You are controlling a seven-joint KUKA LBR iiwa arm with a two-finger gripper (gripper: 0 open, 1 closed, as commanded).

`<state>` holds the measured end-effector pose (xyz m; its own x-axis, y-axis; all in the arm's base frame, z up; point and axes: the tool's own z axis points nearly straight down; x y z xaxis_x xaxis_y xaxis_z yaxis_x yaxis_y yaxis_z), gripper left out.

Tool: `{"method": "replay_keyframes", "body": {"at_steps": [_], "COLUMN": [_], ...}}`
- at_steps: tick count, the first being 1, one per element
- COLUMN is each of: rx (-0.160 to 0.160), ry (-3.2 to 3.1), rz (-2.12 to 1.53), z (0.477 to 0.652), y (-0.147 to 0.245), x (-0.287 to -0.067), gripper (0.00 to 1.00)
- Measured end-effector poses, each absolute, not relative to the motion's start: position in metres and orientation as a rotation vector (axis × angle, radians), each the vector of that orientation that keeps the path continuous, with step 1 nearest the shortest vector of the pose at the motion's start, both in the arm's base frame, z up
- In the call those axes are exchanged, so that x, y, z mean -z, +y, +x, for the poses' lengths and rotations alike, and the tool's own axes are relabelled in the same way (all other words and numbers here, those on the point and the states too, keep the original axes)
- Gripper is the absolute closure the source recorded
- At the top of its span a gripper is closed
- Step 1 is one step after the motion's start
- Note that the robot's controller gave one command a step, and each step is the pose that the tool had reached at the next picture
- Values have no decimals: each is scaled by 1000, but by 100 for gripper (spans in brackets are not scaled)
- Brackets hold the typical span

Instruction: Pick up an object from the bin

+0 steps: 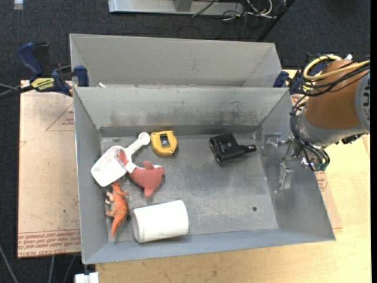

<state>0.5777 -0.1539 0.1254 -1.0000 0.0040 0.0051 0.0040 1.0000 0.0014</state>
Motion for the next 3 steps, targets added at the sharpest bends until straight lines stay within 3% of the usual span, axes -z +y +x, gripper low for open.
{"method": "replay_keyframes", "body": {"at_steps": [1, 3], "rx": [1, 6], "ry": [-3143, -3135], "rz": [-2, -229], "z": [579, 618], "y": [-153, -113], "x": [-130, -96], "gripper": [0, 0]}}
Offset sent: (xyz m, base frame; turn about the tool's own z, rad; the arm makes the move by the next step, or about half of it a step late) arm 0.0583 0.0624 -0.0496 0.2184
